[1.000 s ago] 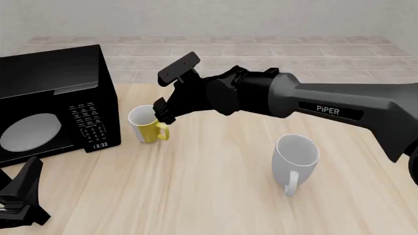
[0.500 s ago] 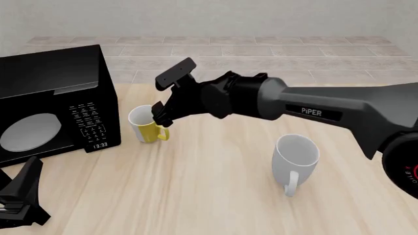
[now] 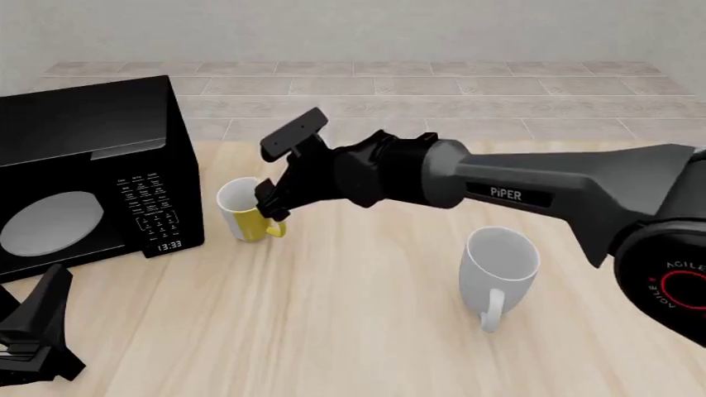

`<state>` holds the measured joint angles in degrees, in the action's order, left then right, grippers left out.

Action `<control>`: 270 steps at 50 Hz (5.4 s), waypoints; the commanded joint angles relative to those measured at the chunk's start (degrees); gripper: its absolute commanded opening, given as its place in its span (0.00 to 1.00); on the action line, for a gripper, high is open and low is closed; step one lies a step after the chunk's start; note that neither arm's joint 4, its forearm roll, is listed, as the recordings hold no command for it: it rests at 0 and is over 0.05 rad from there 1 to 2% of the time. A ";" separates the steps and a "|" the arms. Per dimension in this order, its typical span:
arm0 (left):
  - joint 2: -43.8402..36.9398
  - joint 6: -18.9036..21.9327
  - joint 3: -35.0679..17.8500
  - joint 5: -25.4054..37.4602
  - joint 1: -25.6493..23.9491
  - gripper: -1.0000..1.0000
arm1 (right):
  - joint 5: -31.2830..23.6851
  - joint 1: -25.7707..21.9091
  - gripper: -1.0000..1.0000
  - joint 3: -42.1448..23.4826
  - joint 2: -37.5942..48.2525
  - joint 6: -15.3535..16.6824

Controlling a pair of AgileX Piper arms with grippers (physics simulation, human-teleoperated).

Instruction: Put the yellow and white mug to the front of the white mug.

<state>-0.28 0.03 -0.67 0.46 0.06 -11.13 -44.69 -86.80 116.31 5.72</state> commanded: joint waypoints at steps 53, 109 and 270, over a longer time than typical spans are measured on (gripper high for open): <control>0.06 0.07 0.00 0.01 -0.02 1.00 | -0.20 0.07 1.00 -5.26 7.88 -2.11; 0.05 0.06 0.00 0.02 -0.01 1.00 | 0.22 -0.11 0.00 -6.75 12.09 -4.56; 0.06 0.05 0.00 0.01 -0.01 1.00 | -8.64 13.38 0.00 18.55 -32.64 2.83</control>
<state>-0.28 0.03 -0.67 0.46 0.07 -19.66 -33.03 -69.17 85.65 8.81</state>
